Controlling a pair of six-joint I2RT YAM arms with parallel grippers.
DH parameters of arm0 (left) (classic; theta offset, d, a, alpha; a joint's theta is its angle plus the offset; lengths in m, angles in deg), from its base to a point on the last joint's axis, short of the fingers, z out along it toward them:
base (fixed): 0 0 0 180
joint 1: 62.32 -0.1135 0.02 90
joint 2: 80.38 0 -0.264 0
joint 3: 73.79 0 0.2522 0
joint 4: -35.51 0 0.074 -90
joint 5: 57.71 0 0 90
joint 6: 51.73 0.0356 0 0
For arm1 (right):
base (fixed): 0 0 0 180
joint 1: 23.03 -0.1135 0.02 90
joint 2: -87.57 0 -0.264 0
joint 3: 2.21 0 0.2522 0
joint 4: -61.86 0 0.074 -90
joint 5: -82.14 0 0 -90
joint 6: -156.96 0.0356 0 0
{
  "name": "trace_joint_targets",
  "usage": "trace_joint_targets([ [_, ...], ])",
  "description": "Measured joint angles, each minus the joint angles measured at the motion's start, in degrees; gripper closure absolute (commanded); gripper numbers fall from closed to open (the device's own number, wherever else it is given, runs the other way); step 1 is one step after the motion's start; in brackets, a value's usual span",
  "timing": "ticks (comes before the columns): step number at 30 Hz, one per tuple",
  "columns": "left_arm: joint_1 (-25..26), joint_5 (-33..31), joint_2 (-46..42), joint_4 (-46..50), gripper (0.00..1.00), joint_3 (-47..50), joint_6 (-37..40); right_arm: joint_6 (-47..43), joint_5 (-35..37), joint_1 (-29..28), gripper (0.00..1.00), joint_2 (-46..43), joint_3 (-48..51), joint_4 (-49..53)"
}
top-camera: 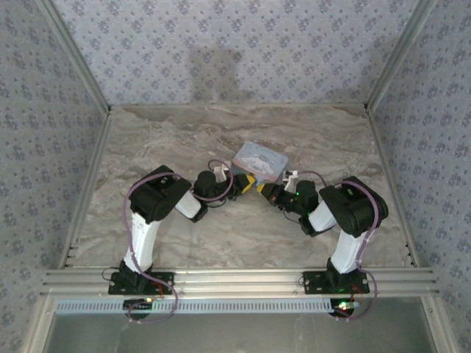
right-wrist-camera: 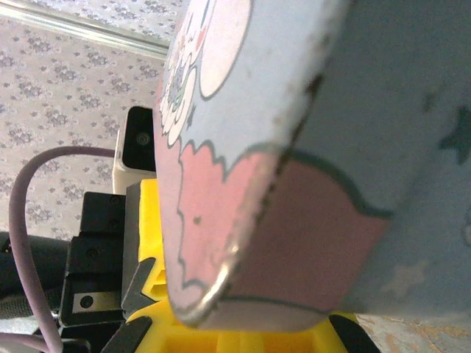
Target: Unlock a padlock with a key
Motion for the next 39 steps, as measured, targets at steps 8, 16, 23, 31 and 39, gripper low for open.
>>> trace_joint_targets([
  [8,-0.02,-1.49,0.28,-0.57,1.0,-0.48,-0.02,4.33,0.42,-0.83,1.0,0.85,-1.55,0.81],
  [16,0.0,-1.86,0.31,0.59,1.0,-0.66,0.0,5.05,-1.27,0.39,1.0,3.21,-2.05,-0.94],
  [23,0.42,-1.79,0.31,0.63,1.0,-0.92,-0.02,5.05,-4.72,2.51,1.0,3.21,-1.77,-1.05],
  [31,0.96,0.46,0.31,0.63,1.0,-1.33,-0.42,5.07,-4.72,5.42,1.0,3.21,-0.87,-1.97],
  [39,1.55,0.63,0.31,0.61,1.0,-1.4,-0.44,5.03,-5.25,5.9,1.0,3.21,-0.59,-2.03],
])
